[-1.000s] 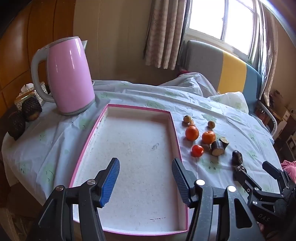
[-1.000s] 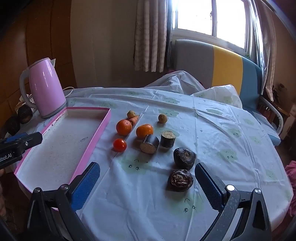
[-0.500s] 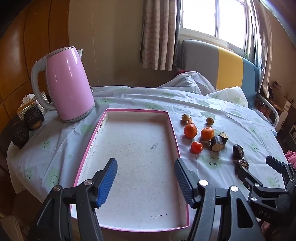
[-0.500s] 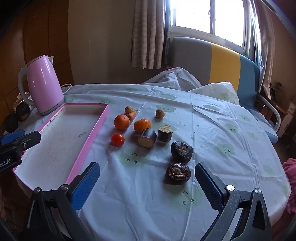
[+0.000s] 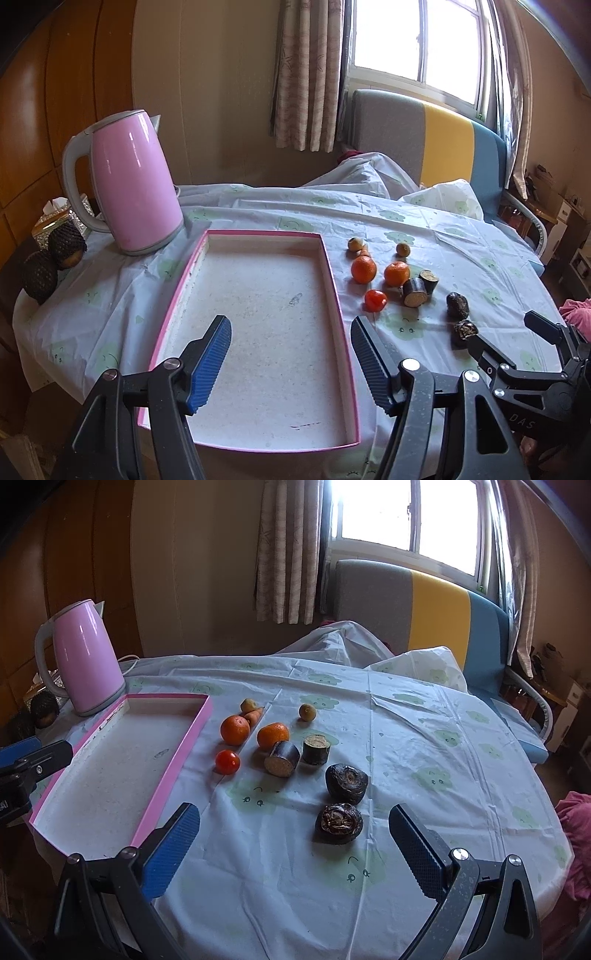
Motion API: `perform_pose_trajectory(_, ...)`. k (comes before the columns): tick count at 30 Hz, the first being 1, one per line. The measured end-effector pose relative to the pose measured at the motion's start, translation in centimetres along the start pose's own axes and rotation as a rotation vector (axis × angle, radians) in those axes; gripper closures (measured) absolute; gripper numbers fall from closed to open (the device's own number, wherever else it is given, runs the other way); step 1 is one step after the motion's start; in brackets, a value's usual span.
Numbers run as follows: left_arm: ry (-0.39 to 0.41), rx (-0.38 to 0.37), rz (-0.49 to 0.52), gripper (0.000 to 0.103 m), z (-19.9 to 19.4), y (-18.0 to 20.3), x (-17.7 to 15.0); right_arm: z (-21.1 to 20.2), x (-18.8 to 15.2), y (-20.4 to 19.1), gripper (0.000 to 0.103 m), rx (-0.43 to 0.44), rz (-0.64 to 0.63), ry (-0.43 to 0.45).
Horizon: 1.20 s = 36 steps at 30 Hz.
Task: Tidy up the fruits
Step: 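Move both grippers toward the produce beside the pink tray, then grasp the dark round root with the left gripper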
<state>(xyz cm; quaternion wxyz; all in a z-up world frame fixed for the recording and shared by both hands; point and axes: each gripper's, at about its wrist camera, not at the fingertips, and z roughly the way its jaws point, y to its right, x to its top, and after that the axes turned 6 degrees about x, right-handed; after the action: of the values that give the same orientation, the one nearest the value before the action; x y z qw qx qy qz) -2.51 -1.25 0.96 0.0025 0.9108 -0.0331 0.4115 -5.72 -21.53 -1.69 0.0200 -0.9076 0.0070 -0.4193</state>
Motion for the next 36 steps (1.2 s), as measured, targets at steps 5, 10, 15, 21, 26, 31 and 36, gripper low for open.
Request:
perform_pose_trajectory(5,-0.024,-0.051,0.010,0.035,0.2,0.6,-0.1,-0.1,-0.2,0.5,0.000,-0.007,0.014,-0.004)
perform_pose_trajectory(10,-0.012,-0.070,0.013,0.035,0.0,1.0,0.1,-0.5,-0.3,1.1,0.000,-0.013,0.021,-0.001)
perform_pose_trajectory(15,-0.019,-0.083,0.040,0.035,0.2,1.6,0.0,-0.6,-0.4,1.4,0.000,-0.018,0.028,-0.006)
perform_pose_trajectory(21,-0.043,-0.121,0.036,0.035,0.8,1.7,0.4,-0.6,-0.5,2.4,0.000,-0.014,0.058,-0.018)
perform_pose_trajectory(26,-0.059,-0.162,0.044,0.035,1.2,2.5,0.7,-0.5,-0.4,3.0,0.002,-0.019,0.069,-0.021)
perform_pose_trajectory(31,-0.086,-0.170,0.066,0.035,2.3,3.5,0.7,0.2,-0.4,4.3,0.012,-0.020,0.097,-0.035)
perform_pose_trajectory(36,-0.134,-0.224,0.125,0.037,3.5,5.4,0.4,1.8,-1.1,6.4,0.040,-0.008,0.148,-0.084)
